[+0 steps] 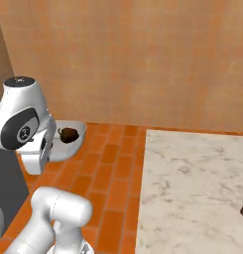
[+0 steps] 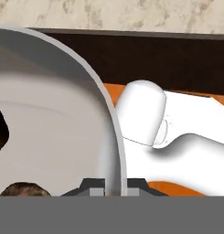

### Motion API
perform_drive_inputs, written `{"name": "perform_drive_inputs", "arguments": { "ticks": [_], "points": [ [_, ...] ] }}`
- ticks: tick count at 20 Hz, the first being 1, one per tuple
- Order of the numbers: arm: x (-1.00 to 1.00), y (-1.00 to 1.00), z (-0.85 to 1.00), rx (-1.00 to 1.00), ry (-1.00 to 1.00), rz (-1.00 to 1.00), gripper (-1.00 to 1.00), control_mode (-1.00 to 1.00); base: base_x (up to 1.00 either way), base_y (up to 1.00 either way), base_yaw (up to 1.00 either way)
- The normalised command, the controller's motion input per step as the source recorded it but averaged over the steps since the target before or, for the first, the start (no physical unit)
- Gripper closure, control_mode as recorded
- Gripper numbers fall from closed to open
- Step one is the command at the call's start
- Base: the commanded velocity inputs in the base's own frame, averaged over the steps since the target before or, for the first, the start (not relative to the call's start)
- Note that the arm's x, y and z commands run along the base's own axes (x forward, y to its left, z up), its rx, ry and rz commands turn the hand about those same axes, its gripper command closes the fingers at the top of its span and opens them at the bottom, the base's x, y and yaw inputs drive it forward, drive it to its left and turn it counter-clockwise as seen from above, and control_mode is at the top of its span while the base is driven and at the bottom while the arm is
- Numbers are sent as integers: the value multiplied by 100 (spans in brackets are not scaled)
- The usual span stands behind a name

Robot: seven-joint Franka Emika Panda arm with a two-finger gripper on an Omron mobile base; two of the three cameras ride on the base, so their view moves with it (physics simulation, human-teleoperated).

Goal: Take the meat container that has the fish and place it on the second highest rack of the freezer. Then take the vegetable container that has the mushroom and bell pepper and place it on the highest rack of the freezer.

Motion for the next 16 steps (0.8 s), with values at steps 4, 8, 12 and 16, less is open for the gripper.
{"name": "perform_drive_inputs", "arguments": {
  "ticks": [4, 8, 12, 16],
  "points": [
    [0, 0, 0, 0, 0, 0, 100, 100, 100, -32, 7],
    [0, 0, 0, 0, 0, 0, 100, 100, 100, -4, 12],
    [0, 0, 0, 0, 0, 0, 100, 100, 72, -1, 33],
    [0, 0, 0, 0, 0, 0, 100, 100, 1, -4, 95]
  ]
}}
